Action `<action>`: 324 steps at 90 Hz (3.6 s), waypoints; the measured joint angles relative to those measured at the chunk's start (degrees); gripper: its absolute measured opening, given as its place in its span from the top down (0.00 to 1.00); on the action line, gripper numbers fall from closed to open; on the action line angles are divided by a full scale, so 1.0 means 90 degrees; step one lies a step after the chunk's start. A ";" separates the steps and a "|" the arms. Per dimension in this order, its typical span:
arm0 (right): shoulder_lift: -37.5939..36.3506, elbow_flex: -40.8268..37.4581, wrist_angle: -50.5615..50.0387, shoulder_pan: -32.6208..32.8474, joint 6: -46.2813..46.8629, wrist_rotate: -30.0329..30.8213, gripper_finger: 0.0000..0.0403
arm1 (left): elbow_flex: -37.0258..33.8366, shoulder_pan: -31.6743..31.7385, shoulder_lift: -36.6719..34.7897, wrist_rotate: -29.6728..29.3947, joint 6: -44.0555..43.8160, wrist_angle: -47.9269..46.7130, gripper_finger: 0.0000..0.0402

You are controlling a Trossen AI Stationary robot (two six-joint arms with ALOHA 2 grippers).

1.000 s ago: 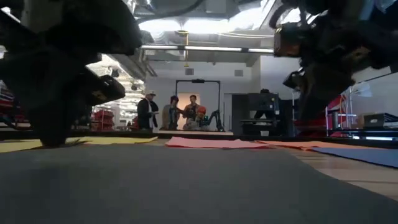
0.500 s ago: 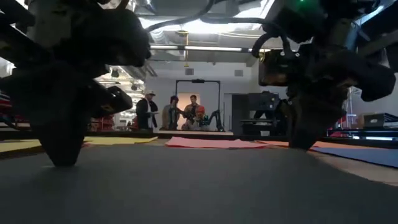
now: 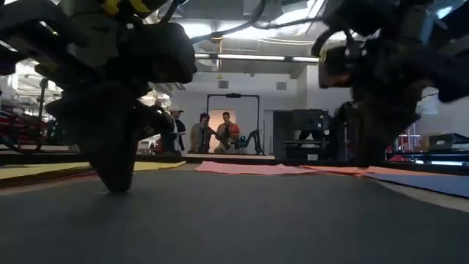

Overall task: Organize paper
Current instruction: Stack the black paper on the top of the black paper

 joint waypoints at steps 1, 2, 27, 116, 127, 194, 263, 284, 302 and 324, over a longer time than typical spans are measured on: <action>-0.0016 0.0000 -0.0041 0.0000 0.0009 0.0003 1.00 | -0.0002 0.0000 0.0001 -0.0004 0.0004 0.0015 1.00; -0.0032 0.0000 -0.0076 0.0000 0.0019 0.0005 1.00 | -0.0003 0.0000 0.0002 -0.0008 0.0013 0.0035 1.00; -0.0251 0.0002 -0.0026 0.0010 0.0296 -0.0344 1.00 | 0.0512 -0.0090 -0.0304 0.0169 0.0100 -0.1364 1.00; 0.0920 0.0015 0.1644 0.1576 0.2224 -0.0548 1.00 | 0.0774 -0.0879 0.0201 0.0043 -0.0815 -0.2331 1.00; 0.0929 0.0015 0.1677 0.1530 0.2215 -0.0522 1.00 | 0.0771 -0.0879 0.0230 -0.0071 -0.0751 -0.2165 1.00; 0.0880 0.0105 0.1454 0.1504 0.2191 -0.0618 1.00 | 0.0891 -0.0723 0.0244 -0.0082 -0.0501 -0.1870 1.00; 0.0308 0.0396 0.0048 0.0899 0.1109 0.0222 1.00 | 0.1195 0.2235 0.0372 -0.1242 0.2498 -0.0471 1.00; 0.0308 0.0396 0.0053 0.0901 0.1071 0.0272 1.00 | 0.1200 0.2545 0.0911 -0.1101 0.2794 -0.0221 1.00; 0.0308 0.0396 0.0062 0.0903 0.1074 0.0280 1.00 | 0.1208 0.2387 0.0959 -0.1175 0.2615 -0.0250 1.00; 0.0308 0.0396 0.0054 0.0901 0.1057 0.0282 1.00 | 0.1189 0.2061 0.0780 -0.1014 0.2203 -0.0528 1.00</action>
